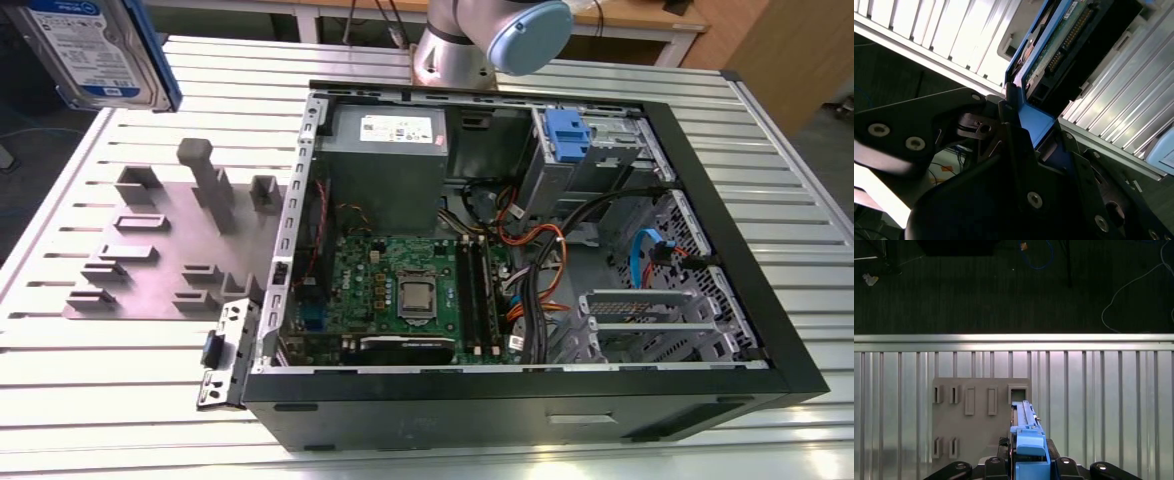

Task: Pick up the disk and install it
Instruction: 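Pick up the disk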

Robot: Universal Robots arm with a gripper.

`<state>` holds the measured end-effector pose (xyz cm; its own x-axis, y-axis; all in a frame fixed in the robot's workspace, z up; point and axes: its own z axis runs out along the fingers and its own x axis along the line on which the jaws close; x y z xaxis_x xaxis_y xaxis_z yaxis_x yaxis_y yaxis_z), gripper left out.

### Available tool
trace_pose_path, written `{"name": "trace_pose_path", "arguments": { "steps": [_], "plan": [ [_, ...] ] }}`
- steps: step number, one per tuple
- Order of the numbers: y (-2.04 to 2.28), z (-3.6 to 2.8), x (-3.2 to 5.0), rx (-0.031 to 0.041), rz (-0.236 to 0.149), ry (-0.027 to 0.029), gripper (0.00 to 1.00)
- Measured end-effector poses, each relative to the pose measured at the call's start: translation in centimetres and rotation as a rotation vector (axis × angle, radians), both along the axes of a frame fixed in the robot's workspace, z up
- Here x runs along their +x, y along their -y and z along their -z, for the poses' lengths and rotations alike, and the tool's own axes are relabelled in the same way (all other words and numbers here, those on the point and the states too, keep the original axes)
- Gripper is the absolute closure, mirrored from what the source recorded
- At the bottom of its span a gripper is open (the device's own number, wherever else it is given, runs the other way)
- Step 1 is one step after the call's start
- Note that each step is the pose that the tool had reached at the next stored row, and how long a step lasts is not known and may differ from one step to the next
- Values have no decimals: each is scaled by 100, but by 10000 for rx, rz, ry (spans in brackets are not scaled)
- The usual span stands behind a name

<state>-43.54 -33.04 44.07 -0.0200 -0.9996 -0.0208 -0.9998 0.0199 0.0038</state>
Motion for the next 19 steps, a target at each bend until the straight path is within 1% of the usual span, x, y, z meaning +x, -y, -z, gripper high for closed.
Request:
{"name": "trace_pose_path", "arguments": {
  "steps": [19],
  "plan": [
    [0,-136,0,0,0,0,64]
  ]
}}
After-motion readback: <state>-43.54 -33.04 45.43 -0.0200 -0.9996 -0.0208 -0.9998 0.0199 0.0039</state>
